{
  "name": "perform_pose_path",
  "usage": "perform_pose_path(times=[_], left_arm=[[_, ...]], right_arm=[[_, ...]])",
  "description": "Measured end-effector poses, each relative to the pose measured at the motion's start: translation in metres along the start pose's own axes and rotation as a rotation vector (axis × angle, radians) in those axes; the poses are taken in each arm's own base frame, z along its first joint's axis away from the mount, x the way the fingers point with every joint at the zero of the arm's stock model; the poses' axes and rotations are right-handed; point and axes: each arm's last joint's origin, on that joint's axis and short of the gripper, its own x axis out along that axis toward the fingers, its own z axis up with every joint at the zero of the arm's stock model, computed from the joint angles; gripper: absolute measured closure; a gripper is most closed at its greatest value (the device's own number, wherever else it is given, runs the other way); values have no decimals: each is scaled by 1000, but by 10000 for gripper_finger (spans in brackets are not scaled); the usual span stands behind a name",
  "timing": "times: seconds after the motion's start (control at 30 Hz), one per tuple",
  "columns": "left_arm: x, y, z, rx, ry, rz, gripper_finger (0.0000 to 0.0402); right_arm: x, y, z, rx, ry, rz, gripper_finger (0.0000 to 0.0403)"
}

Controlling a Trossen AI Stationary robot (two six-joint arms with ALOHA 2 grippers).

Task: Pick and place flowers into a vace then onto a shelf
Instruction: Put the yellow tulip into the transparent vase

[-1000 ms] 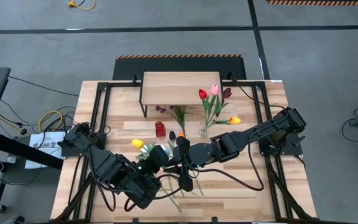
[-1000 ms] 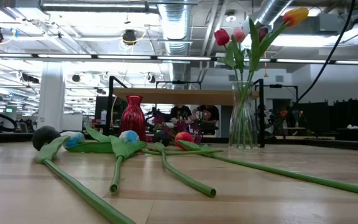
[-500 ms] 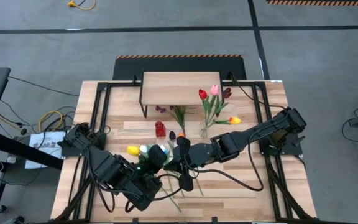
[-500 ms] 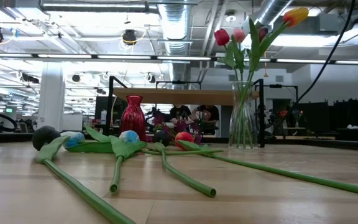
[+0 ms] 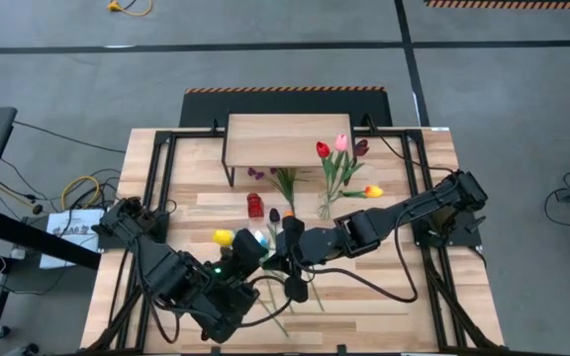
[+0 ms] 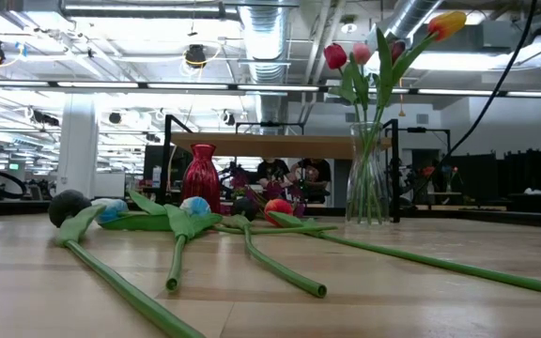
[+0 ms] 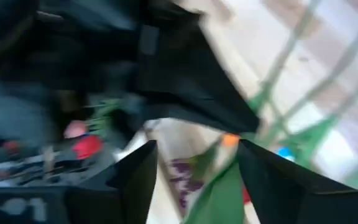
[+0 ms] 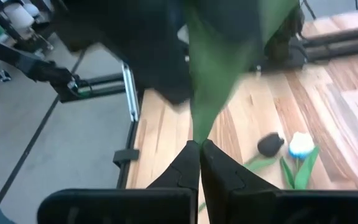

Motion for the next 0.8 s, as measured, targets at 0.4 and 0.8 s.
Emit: perform_pose_path(times=[0.4, 0.8], left_arm=[[-50, 33, -7, -244, -226, 53, 165], [-108, 84, -55, -692, -496, -6, 166]], right_arm=[[0, -6, -5, 12, 13, -143, 402], [-90, -7, 35, 72, -311, -488, 402]])
